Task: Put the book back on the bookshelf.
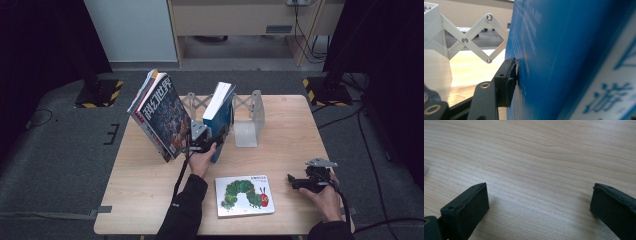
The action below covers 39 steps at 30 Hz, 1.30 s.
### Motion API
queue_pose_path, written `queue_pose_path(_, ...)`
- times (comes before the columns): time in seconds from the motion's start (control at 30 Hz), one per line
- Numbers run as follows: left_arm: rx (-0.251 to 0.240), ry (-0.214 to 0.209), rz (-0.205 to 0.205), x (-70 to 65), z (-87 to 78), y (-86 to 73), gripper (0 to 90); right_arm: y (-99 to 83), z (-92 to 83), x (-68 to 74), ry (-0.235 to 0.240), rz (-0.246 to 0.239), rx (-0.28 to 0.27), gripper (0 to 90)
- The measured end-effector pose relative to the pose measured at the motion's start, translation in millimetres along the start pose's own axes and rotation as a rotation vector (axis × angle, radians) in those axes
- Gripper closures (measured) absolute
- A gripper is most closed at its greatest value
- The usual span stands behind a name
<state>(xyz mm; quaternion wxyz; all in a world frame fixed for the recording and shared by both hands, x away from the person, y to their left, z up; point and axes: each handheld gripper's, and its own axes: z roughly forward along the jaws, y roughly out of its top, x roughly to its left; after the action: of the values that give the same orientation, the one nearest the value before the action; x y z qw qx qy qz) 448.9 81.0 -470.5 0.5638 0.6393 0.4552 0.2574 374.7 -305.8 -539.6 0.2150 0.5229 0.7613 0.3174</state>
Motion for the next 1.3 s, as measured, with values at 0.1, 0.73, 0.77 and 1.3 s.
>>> queue_pose_path(0.1, 0.01, 0.053, 0.041, -0.8, -0.3, 1.3, 53.4, 0.0, 0.0, 0.0, 0.0, 0.0, 0.0, 2.2)
queue_pose_path(0.73, -0.058, 0.13, 0.013, -16.4, 2.0, -7.5, 58.7, 0.3, 0.1, 0.7, 0.008, -0.01, 0.003, 2.0)
queue_pose_path(0.77, -0.063, 0.149, 0.012, -20.3, 4.1, -7.9, 58.8, 0.3, 0.2, 0.6, 0.007, -0.011, 0.003, 2.0)
queue_pose_path(1.3, -0.089, 0.155, 0.022, -18.9, 15.9, -11.2, 57.1, 0.6, 0.6, 0.7, 0.01, -0.007, 0.002, 1.7)
